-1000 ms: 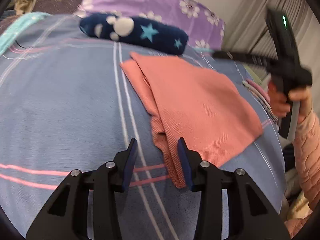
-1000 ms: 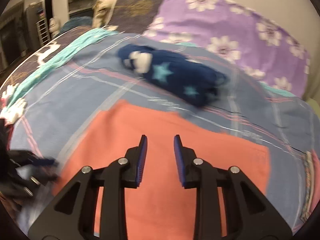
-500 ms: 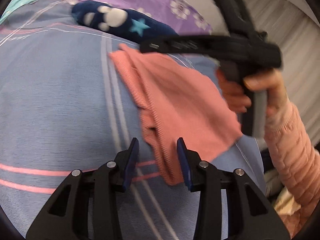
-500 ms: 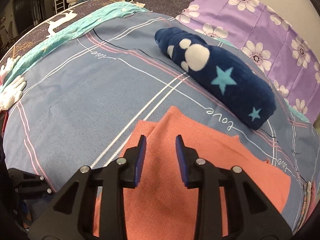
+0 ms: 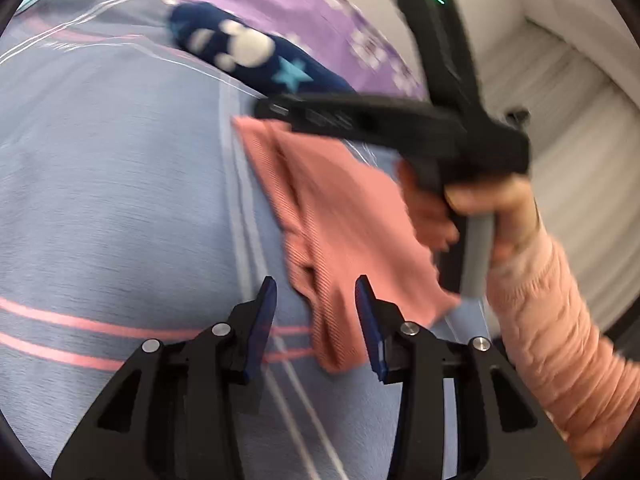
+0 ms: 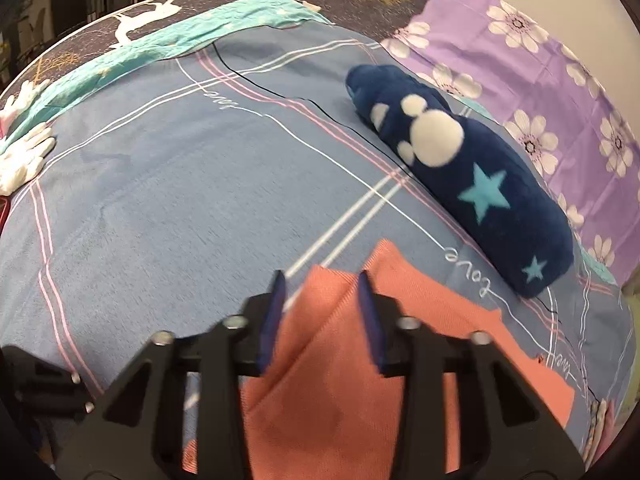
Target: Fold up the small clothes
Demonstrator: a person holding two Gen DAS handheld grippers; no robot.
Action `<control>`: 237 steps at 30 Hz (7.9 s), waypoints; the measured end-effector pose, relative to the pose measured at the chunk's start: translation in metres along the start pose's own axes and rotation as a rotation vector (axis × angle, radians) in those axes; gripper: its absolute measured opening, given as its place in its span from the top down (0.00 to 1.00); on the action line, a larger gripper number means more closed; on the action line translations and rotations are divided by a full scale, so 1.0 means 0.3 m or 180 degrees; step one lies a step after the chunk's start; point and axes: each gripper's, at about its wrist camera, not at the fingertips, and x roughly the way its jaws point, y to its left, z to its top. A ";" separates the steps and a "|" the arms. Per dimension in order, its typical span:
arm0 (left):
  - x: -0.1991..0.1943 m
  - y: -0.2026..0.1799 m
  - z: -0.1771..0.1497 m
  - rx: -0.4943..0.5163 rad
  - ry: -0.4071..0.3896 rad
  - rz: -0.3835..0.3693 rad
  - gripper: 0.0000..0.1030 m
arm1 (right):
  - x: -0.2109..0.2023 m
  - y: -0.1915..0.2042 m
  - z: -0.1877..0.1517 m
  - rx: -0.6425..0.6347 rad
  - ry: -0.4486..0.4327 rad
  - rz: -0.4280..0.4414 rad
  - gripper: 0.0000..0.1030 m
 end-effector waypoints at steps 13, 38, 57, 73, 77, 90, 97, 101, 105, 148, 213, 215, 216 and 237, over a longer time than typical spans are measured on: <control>0.101 -0.100 0.022 0.0418 0.0356 0.0125 0.61 | 0.058 0.006 0.008 -0.0039 0.0251 0.0118 0.69; 0.001 -0.076 -0.026 0.0248 0.0170 0.0082 0.97 | 0.023 -0.133 -0.047 0.0872 -0.0341 0.0408 0.82; -0.016 -0.021 -0.016 0.0004 0.0037 0.0081 0.74 | -0.241 0.319 -0.590 -0.1229 -0.0572 -0.0737 0.54; 0.053 -0.066 0.194 -0.0131 0.0304 0.0093 0.39 | -0.211 0.346 -0.569 -0.1190 -0.0728 -0.0944 0.64; 0.214 0.001 0.265 -0.0189 0.0468 0.0021 0.38 | -0.191 0.356 -0.574 -0.1204 -0.0712 -0.0971 0.64; 0.419 -0.031 0.382 -0.0012 0.0589 -0.0025 0.50 | -0.131 0.290 -0.504 -0.0851 -0.0641 -0.1014 0.62; 0.407 -0.046 0.405 -0.0079 0.0485 0.0259 0.88 | -0.228 0.204 -0.501 -0.0323 -0.0801 -0.0827 0.91; 0.402 -0.128 0.433 0.0083 0.0456 0.0367 0.88 | -0.293 0.116 -0.493 0.0084 -0.0867 -0.0591 0.91; 0.403 -0.182 0.446 0.0226 0.0467 0.0503 0.88 | -0.337 0.069 -0.503 0.0282 -0.0938 -0.0522 0.91; 0.911 -0.851 0.358 0.0900 0.0714 0.1310 0.88 | -0.511 -0.699 -1.160 0.3154 -0.1263 0.0928 0.94; 1.002 -1.179 0.197 0.2355 0.0471 0.1343 0.46 | -0.501 -0.760 -1.398 0.3882 -0.1075 0.1025 0.88; 0.923 -1.162 0.189 0.2398 0.0422 0.1320 0.46 | -0.499 -0.763 -1.406 0.3895 -0.1083 0.1038 0.87; 0.885 -1.145 0.178 0.2405 0.0407 0.1308 0.45 | -0.501 -0.762 -1.408 0.3900 -0.1086 0.1032 0.87; 0.639 -0.710 -0.122 0.1929 0.0625 0.1338 0.33 | -0.541 -0.712 -1.397 0.3534 -0.0816 0.0283 0.88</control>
